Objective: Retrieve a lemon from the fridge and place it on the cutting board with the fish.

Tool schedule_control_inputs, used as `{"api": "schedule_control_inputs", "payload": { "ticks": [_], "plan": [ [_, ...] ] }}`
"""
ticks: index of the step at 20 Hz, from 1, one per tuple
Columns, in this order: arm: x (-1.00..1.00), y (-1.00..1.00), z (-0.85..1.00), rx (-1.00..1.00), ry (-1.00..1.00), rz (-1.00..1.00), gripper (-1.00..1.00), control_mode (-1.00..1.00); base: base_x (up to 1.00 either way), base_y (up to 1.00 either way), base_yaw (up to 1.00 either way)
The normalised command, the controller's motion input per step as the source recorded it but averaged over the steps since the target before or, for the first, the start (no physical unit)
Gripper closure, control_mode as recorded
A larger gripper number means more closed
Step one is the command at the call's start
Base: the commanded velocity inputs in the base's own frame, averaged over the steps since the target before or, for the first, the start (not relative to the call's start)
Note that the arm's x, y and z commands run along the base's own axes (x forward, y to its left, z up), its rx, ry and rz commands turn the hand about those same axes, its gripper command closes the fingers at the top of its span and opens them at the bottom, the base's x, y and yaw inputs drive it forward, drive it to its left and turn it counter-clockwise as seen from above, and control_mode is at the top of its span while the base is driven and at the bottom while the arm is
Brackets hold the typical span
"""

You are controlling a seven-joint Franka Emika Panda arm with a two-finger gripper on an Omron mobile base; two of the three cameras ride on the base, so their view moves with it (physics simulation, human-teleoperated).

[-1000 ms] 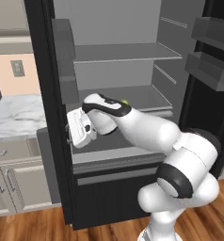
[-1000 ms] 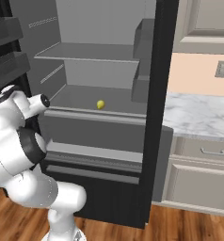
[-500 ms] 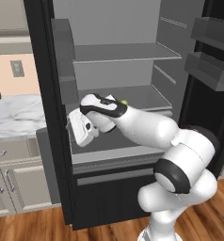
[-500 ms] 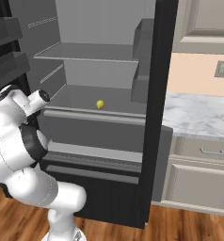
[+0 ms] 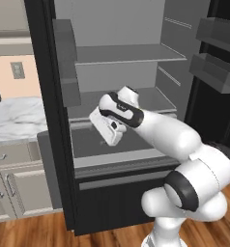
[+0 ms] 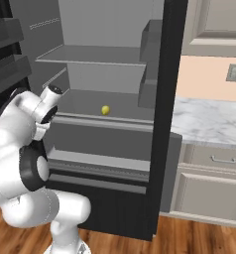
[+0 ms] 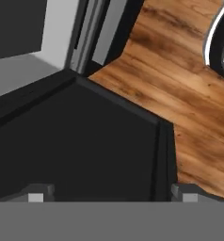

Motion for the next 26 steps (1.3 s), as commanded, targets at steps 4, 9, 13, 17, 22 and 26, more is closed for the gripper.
{"api": "schedule_control_inputs", "payload": {
  "ticks": [4,9,13,17,22,26],
  "plan": [
    [-0.02,-0.83,0.03,-0.47,0.0,0.41,-1.0,-1.0,0.0,0.0,0.0],
    [-0.32,-0.7,0.0,-0.4,-0.01,0.65,-1.0,-1.0,0.0,0.0,0.0],
    [-0.64,-0.63,0.01,-0.24,-0.14,0.76,-1.0,-1.0,0.0,0.0,0.0],
    [-0.92,-0.74,0.0,-0.03,-0.29,0.59,-1.0,-1.0,0.0,0.0,0.0],
    [-0.56,-0.69,0.17,0.03,-0.23,0.26,-1.0,-1.0,0.0,0.0,0.0],
    [-0.59,-0.43,0.17,0.15,-0.2,0.03,-1.0,-1.0,0.0,0.0,0.0]
  ]
}}
